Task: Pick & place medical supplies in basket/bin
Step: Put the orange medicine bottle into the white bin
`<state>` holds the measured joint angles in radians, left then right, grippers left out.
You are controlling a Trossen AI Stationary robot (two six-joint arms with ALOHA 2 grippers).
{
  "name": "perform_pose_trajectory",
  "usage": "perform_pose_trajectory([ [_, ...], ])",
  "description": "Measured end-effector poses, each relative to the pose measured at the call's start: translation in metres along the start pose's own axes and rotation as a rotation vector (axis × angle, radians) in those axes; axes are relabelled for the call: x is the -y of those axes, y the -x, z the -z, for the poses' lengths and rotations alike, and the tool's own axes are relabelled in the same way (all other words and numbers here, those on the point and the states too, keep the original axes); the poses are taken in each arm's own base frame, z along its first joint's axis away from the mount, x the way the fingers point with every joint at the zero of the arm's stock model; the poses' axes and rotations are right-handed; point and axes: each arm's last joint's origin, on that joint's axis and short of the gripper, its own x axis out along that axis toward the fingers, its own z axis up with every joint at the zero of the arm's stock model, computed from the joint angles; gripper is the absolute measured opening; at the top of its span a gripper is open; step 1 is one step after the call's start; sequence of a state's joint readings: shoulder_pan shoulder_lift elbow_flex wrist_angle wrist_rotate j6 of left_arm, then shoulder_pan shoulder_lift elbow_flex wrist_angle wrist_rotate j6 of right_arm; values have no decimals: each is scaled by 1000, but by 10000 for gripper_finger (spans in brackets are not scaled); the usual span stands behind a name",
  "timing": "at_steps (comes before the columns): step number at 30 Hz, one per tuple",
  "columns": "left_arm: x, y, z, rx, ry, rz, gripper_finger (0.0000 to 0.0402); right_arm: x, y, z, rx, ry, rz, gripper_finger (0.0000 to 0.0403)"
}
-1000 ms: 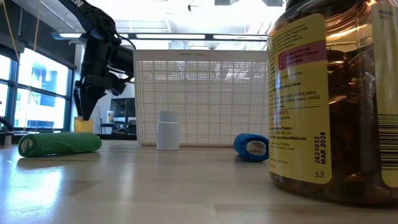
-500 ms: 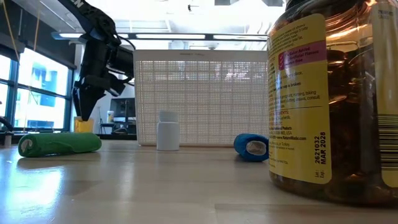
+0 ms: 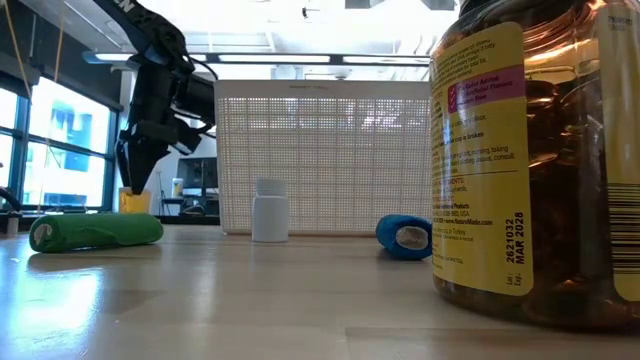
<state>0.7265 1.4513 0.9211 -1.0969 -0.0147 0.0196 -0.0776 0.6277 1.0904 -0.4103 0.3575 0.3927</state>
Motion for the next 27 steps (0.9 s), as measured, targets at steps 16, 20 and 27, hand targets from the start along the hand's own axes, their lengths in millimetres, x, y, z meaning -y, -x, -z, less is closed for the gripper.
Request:
perform_pose_trajectory([
  [16, 0, 0, 0, -4, 2, 0, 251, 0, 0, 0, 0, 0, -1, 189],
  [20, 0, 0, 0, -4, 3, 0, 246, 0, 0, 0, 3, -2, -2, 189],
  [27, 0, 0, 0, -4, 3, 0, 274, 0, 0, 0, 3, -1, -2, 189],
])
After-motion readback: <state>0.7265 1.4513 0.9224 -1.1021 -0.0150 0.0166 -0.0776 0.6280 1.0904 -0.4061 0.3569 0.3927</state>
